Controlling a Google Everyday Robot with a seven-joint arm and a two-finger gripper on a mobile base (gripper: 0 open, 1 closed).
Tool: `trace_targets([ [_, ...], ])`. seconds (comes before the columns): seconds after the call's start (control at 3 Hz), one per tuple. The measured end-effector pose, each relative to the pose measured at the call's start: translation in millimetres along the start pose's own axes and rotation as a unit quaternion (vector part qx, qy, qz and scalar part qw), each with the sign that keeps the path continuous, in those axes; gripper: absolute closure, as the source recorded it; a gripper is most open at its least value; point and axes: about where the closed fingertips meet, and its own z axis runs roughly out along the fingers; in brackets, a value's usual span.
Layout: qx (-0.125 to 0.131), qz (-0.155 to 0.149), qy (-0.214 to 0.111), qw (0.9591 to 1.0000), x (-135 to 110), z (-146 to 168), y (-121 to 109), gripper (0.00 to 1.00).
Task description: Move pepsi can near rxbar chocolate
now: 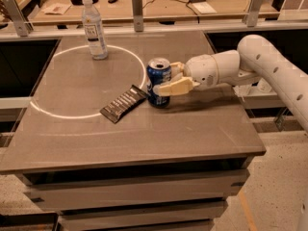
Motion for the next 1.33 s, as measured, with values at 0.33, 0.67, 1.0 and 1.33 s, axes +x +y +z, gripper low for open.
trace_targets([
  [0.33, 0.0, 0.0, 0.0, 1.0, -0.5, -0.1, 0.0, 0.36],
  [0.67, -0.021, -0.031, -0.02, 0.9991, -6.5, -1.2, -0.3, 0.12],
  [1.0, -0.037, -0.058, -0.039, 0.9968, -12.2, -3.4, -2.3, 0.0],
  [1.33, -0.033, -0.077, -0.053, 0.995, -19.6, -9.9, -9.5, 0.0],
])
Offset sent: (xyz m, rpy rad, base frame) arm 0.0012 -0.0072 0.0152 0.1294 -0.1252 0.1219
